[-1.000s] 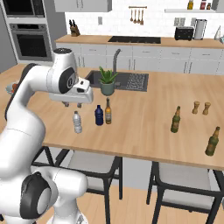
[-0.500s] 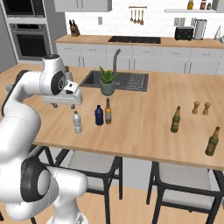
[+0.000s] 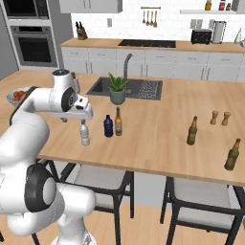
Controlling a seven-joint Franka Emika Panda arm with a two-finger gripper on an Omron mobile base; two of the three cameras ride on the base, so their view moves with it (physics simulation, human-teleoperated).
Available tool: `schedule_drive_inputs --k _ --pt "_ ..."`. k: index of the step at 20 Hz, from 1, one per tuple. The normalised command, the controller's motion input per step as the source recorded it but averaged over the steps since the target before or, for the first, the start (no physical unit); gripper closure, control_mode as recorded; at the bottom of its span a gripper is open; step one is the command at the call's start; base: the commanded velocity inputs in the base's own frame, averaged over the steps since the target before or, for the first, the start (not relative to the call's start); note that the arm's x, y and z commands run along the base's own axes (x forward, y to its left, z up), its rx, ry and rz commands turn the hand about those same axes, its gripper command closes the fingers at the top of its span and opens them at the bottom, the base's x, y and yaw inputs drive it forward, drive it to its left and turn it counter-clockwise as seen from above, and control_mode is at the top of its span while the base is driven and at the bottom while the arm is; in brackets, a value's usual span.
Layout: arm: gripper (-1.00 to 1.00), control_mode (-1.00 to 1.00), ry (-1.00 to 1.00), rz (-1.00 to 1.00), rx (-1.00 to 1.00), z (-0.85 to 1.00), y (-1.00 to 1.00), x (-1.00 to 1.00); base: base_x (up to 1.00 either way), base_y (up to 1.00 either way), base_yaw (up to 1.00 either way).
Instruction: Move the plastic bottles in the middle to the plastics group, and the glass bottles in the middle to the glass group.
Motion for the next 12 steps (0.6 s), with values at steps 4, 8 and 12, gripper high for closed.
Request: schedule_drive_inputs --k 4,8,12 --pt "-1.0 -1.0 -0.03 0.0 0.01 -0.4 0.0 0.12 0.0 0.0 0.0" --pt "-1.0 -1.0 0.0 0.0 0.0 -0.33 0.0 0.28 0.0 0.0 0.0" --pt "-1.0 -1.0 0.0 0.0 0.0 -0.11 0.09 0.41 0.0 0.0 0.0"
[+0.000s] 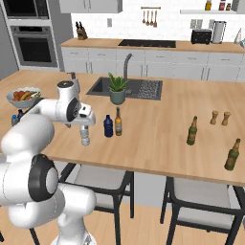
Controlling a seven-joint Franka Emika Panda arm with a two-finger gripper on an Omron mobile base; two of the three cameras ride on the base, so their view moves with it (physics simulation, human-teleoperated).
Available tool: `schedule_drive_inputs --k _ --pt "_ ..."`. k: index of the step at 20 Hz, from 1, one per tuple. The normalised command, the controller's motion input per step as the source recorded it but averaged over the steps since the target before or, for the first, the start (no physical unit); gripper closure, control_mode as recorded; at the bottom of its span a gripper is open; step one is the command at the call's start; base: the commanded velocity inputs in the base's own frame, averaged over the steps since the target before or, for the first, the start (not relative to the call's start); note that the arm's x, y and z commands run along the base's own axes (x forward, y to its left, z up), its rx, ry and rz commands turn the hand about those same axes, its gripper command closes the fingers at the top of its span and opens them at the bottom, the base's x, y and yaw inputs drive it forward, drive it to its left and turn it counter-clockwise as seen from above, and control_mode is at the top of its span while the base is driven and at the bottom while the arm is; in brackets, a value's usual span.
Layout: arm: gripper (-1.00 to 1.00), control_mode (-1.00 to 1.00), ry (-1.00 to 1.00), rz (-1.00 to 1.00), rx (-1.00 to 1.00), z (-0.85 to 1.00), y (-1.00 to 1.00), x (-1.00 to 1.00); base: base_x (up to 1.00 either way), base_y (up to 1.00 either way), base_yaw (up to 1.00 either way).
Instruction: Move the plastic bottles in the middle to the plastics group, and the glass bottles in the middle to the glass group.
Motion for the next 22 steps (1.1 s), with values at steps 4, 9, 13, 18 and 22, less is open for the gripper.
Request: schedule_drive_inputs --k 4,9,13,18,22 --pt "-1.0 -1.0 0.0 0.0 0.0 -0.05 0.14 0.44 0.0 0.0 0.0" --pt "-1.0 -1.0 0.0 0.0 0.0 0.0 0.01 0.3 0.0 0.0 0.0" --pt "-1.0 -1.0 0.0 0.0 0.0 -0.01 0.0 0.2 0.0 0.0 0.0" --pt "-1.0 -1.0 -0.02 0.0 0.0 -0.19 0.0 0.1 0.0 0.0 0.0" --pt "-1.0 -1.0 -0.13 0.0 0.0 -0.4 0.01 0.0 0.0 0.0 0.0"
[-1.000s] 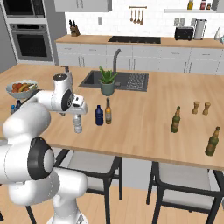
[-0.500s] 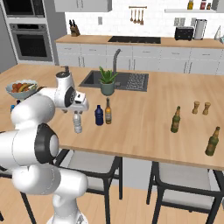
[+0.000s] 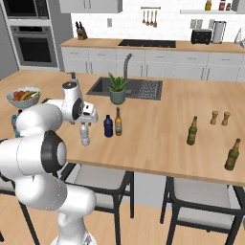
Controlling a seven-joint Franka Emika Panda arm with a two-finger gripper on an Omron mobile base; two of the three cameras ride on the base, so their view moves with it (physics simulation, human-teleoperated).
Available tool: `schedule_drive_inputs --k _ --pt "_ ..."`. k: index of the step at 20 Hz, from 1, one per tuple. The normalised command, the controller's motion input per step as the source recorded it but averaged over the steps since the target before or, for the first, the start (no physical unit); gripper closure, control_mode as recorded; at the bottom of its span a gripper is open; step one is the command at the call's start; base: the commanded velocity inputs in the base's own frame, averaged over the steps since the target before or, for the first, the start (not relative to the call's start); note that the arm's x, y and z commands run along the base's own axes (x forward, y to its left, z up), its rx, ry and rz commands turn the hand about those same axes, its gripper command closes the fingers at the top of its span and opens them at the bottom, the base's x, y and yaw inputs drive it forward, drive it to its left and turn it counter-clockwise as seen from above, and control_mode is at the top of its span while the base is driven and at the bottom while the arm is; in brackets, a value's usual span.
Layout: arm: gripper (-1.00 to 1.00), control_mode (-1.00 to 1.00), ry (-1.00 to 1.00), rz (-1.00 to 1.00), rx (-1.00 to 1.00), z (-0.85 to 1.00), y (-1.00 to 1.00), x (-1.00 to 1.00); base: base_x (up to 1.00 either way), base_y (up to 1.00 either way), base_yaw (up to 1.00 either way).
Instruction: Move the plastic bottles in the middle to the plastics group, and the glass bottles in the middle to the glass group.
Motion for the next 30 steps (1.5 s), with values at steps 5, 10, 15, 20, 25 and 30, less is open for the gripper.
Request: schedule_drive_inputs --k 5,10,15,20,25,30 --pt "-1.0 -1.0 -0.1 0.0 0.0 -0.3 0.03 0.09 0.0 0.0 0.0" --pt "-1.0 -1.0 -0.04 0.01 0.0 -0.14 0.04 0.11 0.0 0.0 0.0" --pt "-1.0 -1.0 0.0 0.0 0.0 0.0 0.03 0.26 0.0 0.0 0.0" --pt "-1.0 -1.0 0.0 0.0 0.0 0.0 0.02 0.21 0.0 0.0 0.0" --pt "-1.0 -1.0 0.0 0.0 0.0 0.0 0.02 0.02 0.0 0.0 0.0" --pt "-1.0 -1.0 0.0 0.01 0.0 -0.03 0.02 0.05 0.0 0.0 0.0"
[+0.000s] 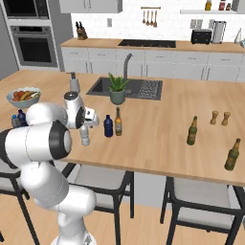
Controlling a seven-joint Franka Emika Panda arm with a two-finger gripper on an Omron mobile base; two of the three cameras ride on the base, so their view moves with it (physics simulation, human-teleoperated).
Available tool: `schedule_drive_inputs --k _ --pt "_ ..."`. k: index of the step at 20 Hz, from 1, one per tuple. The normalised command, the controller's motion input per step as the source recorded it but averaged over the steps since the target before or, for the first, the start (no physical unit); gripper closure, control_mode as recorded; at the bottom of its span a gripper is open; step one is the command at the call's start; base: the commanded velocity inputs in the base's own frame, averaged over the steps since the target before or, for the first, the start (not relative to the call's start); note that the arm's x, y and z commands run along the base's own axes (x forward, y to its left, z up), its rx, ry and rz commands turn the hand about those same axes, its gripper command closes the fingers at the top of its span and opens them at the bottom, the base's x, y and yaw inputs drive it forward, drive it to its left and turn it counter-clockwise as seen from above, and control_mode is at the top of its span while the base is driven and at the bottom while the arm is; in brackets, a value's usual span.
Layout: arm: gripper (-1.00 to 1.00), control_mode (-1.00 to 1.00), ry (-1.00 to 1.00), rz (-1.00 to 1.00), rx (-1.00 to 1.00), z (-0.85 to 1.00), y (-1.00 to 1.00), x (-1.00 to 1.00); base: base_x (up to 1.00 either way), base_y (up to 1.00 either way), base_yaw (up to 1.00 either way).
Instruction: Move the plastic bottles in the middle to the plastics group, and the glass bottles in the middle to the glass group.
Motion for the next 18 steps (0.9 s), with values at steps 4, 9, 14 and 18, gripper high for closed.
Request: schedule_drive_inputs --k 4,9,14,18 --pt "-1.0 -1.0 0.0 0.03 0.0 -0.1 0.0 0.02 0.0 0.0 0.0" --pt "-1.0 -1.0 0.0 0.02 0.0 -0.21 0.0 0.01 0.0 0.0 0.0" --pt "-1.0 -1.0 0.0 0.02 0.0 -0.12 0.0 0.03 0.0 0.0 0.0" --pt "1.0 -1.0 0.0 0.0 0.0 0.0 0.0 0.0 0.0 0.0 0.0"
